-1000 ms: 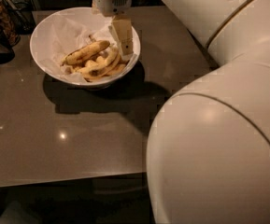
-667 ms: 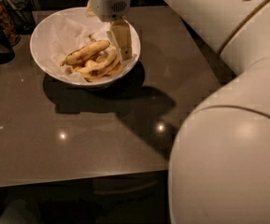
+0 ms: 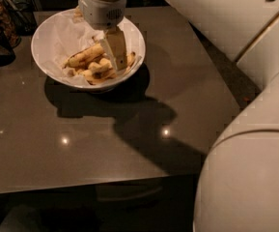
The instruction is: Pick banana from white bowl
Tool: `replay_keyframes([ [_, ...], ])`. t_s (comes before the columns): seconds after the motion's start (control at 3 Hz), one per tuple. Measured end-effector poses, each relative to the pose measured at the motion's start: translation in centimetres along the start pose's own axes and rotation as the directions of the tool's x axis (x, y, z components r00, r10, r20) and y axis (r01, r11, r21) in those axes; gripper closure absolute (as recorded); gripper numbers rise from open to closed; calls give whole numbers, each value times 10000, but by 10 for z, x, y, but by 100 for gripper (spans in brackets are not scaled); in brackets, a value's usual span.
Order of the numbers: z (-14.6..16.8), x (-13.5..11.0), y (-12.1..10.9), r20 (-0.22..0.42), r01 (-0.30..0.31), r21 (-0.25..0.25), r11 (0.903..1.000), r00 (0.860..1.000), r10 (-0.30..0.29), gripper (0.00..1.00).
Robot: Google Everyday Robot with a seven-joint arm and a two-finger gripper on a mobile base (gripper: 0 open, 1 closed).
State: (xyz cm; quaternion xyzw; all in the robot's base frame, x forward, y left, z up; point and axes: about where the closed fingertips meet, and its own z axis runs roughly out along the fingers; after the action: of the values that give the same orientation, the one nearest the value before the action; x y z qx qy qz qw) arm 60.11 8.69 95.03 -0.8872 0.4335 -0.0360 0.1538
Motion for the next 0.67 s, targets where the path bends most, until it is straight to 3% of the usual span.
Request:
replay_keyframes([
  [0.67, 4, 9, 1, 313, -187, 124, 9997, 9993, 183, 0],
])
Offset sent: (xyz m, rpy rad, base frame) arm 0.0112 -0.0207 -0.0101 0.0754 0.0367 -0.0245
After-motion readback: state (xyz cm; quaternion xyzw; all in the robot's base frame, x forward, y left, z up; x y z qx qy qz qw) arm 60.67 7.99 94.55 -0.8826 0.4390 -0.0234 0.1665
